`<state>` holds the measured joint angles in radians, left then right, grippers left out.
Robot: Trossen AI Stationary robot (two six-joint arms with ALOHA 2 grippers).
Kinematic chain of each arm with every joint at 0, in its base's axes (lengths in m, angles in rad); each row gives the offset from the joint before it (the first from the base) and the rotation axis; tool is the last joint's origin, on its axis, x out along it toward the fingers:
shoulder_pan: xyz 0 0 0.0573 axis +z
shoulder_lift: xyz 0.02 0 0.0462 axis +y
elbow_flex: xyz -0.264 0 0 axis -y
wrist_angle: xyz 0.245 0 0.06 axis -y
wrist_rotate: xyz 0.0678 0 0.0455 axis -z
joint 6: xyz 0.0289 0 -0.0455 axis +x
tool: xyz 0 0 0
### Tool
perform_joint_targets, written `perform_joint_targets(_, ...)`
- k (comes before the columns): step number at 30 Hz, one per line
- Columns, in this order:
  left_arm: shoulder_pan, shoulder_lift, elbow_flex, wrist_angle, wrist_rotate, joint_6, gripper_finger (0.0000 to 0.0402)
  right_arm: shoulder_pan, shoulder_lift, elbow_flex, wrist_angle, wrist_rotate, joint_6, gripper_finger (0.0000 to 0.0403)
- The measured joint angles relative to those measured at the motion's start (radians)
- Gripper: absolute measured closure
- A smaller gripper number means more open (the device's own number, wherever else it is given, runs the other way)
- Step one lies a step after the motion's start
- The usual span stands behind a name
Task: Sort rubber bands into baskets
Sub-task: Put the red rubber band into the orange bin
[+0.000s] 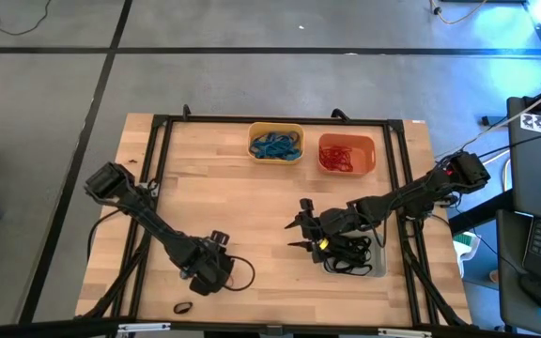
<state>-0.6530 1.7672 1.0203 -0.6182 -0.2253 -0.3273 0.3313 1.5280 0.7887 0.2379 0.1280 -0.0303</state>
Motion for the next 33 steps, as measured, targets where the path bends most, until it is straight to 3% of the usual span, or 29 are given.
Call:
perform_joint_targets(7, 0.009, 0.003, 0.0, -0.013, -0.05, 0.012, 0.0282, 0.0, 0.0, 0.0, 0.0, 0.0, 0.0, 0.0178)
perform_joint_targets(13, 0.025, 0.048, 0.005, -0.015, 0.023, 0.027, 0.0308, 0.0, 0.0, 0.0, 0.001, 0.0, 0.0, 0.0178)
perform_joint_targets(21, 0.051, 0.063, 0.004, -0.003, 0.079, 0.058, 0.0393, 0.0, 0.0, 0.0, 0.005, 0.0, 0.0, 0.0178)
perform_joint_targets(27, 0.063, 0.048, 0.009, 0.0, 0.078, 0.065, 0.0399, 0.0, 0.0, 0.0, 0.005, 0.0, 0.001, 0.0178)
perform_joint_targets(33, 0.068, -0.07, 0.006, 0.006, -0.099, 0.058, 0.04, 0.0, 0.0, 0.0, 0.005, 0.0, 0.018, 0.0178)
